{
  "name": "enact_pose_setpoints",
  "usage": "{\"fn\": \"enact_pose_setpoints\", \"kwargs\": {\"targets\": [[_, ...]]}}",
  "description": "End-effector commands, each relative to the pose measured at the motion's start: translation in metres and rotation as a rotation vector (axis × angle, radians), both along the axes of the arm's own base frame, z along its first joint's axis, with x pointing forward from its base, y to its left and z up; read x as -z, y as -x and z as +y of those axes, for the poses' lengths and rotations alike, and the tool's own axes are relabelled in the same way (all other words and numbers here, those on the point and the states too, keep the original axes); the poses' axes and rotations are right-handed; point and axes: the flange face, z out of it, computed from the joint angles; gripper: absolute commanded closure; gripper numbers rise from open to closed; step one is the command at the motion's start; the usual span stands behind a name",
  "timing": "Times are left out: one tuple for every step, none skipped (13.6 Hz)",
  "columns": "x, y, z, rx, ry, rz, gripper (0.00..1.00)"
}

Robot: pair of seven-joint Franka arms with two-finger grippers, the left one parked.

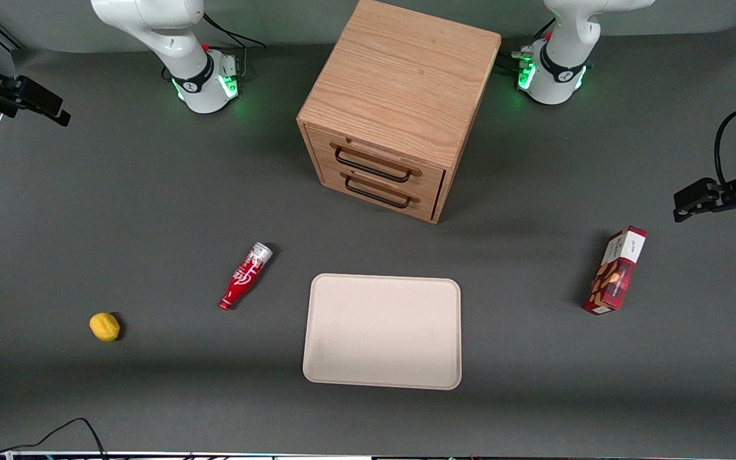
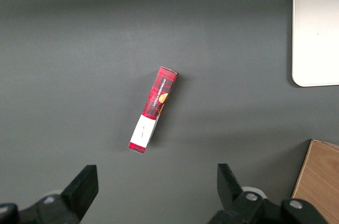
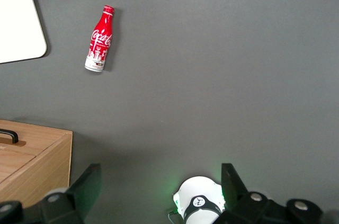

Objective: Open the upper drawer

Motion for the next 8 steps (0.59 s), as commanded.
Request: {"fn": "enact_pose_setpoints", "kwargs": {"targets": [[-0.006,0.002,0.001,-0.009,-0.006,0.014,0.0],[-0.006,0.002,-0.004,0.001,-0.008,0.017,0.0],[-0.009,0.004,-0.007,0.007,-0.012,0.011,0.0],[-0.007,0.002,-0.009,-0.004,-0.02,0.016,0.0],[-0.007,0.004,-0.014,0.003,-0.022,0.022,0.0],[-0.008,0.007,-0.012,-0.019,-0.028,0.04,0.0],[-0.012,0.007,-0.006,-0.072,-0.032,0.034,0.0],[-0.019,0.006,-0.003,-0.119,-0.036,0.018,0.0]]}}
